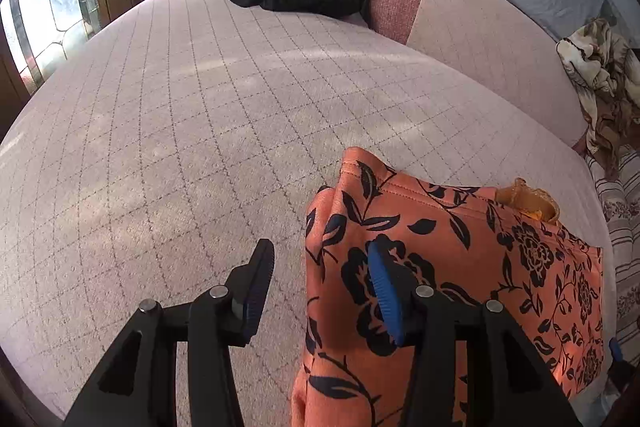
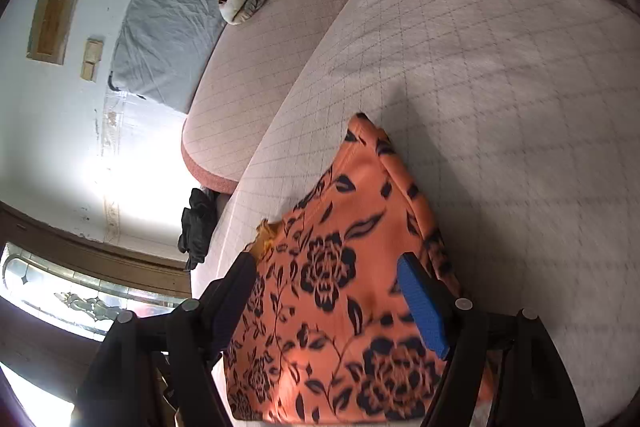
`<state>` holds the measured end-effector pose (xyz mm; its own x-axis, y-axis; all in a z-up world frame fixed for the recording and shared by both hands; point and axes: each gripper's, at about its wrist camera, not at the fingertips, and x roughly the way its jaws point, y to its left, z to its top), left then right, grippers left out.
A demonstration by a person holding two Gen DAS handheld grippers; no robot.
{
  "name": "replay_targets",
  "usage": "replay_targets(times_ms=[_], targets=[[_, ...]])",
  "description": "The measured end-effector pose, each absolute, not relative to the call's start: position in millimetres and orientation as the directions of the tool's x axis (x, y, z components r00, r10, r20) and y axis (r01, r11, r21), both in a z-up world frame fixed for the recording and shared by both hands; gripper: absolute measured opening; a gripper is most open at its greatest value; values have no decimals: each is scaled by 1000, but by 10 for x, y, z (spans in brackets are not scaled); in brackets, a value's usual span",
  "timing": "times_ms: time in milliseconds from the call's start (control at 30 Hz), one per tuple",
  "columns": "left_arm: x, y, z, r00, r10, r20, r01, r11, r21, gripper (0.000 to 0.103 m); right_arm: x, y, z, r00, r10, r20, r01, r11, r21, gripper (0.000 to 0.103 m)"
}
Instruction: Fold small clothes
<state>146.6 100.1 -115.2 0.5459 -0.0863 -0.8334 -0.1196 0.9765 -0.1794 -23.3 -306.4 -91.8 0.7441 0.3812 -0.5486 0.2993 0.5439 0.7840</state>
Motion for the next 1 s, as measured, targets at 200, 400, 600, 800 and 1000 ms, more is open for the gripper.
replay_targets(times_ms=[200,400,600,800,1000], targets=[[923,588,-950,595,-156,-788,-17,978,-206,57,-1053,-2812,-1355,738,384,-555,393,423,816,78],[746,80,-1157,544,-212,-812,52,974,-219,59,-723,-2869,-1518,783,328,-528,415,357,837,78],[666,-219,-1180,549,-239,-801,117,971,-209,59,-578,-2819,-1425,802,245,-544,426,403,810,76],[742,-490,-1382,520,-139,-843,159,985,-65,64,-490,-2755,-1462,778,212,-591,445,478,757,77],[713,-334,-1353,515,-156,-843,172,982,-76,64,-333,-2693,-1317,740,162,-653,442,615,653,44]])
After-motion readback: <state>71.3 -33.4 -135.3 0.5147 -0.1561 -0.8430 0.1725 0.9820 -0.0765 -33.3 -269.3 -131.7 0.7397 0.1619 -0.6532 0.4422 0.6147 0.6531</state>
